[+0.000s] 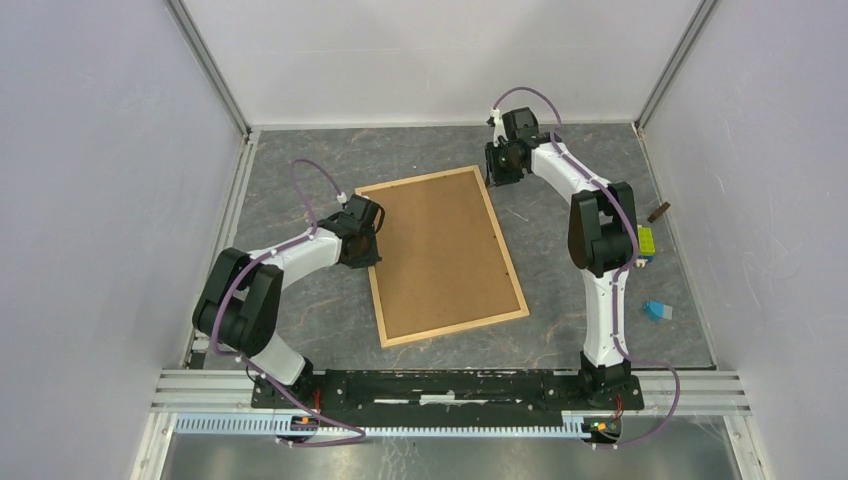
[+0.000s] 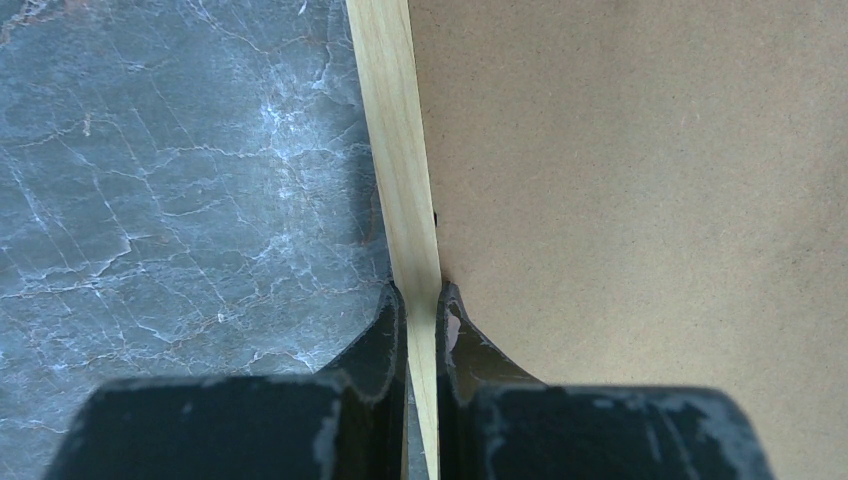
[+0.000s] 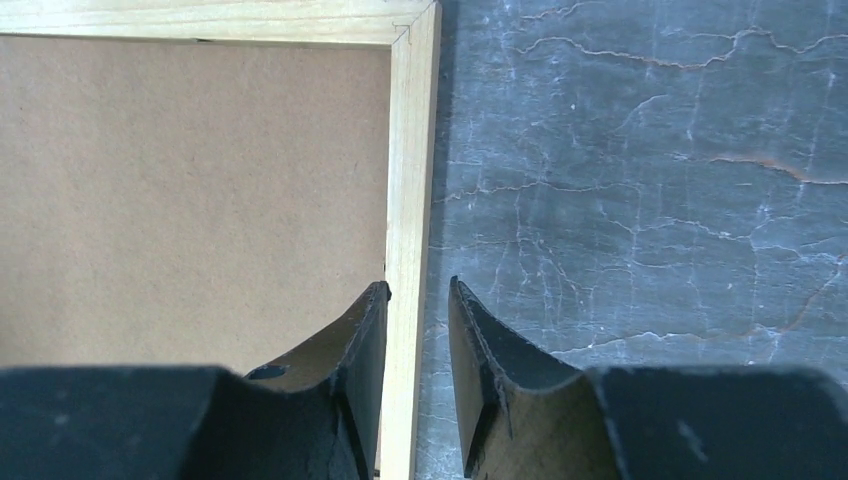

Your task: Put the photo into the frame

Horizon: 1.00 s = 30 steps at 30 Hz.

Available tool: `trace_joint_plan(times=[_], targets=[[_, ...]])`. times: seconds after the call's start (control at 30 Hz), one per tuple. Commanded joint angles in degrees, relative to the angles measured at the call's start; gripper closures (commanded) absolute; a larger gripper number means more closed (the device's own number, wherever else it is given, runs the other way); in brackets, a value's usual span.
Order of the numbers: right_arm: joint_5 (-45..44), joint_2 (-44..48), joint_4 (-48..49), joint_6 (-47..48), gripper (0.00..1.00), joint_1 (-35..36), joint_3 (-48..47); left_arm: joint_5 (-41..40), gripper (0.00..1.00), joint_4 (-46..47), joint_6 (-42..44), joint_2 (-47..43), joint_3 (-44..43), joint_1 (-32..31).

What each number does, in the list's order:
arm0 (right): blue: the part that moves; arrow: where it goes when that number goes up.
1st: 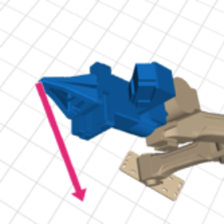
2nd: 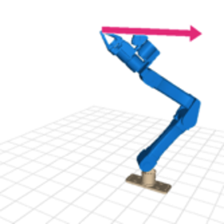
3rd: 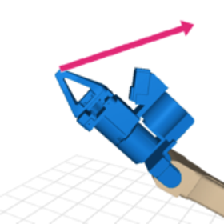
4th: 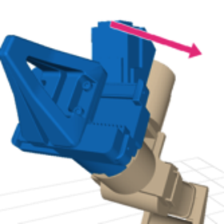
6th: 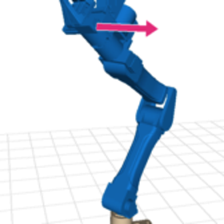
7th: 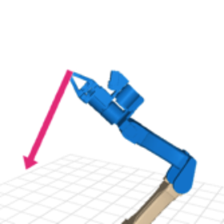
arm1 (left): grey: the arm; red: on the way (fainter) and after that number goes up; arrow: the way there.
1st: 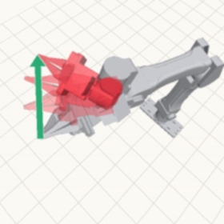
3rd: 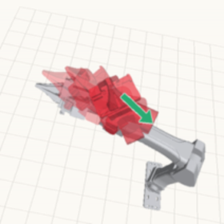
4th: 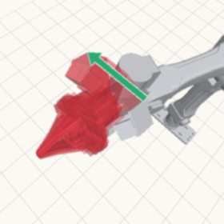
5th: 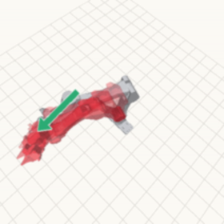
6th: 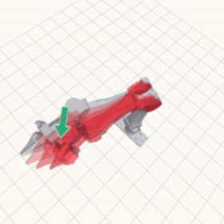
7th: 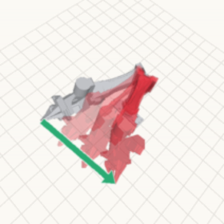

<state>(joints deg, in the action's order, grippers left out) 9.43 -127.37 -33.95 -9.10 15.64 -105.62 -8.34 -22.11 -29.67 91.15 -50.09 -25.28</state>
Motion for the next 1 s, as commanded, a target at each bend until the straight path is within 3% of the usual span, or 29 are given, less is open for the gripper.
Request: trace_joint_plan(times=[0.0,0.97], targets=[[-1.35,-0.78,-0.74,0.53,0.67,0.25,-2.49,2.03,0.98,-0.83,4.18,2.16,1.11,-1.75],[-1.32,-2.91,0.83,-0.33,0.75,1.42,-1.21,2.68,0.98,-0.39,3.92,2.46,1.22,-1.72]])
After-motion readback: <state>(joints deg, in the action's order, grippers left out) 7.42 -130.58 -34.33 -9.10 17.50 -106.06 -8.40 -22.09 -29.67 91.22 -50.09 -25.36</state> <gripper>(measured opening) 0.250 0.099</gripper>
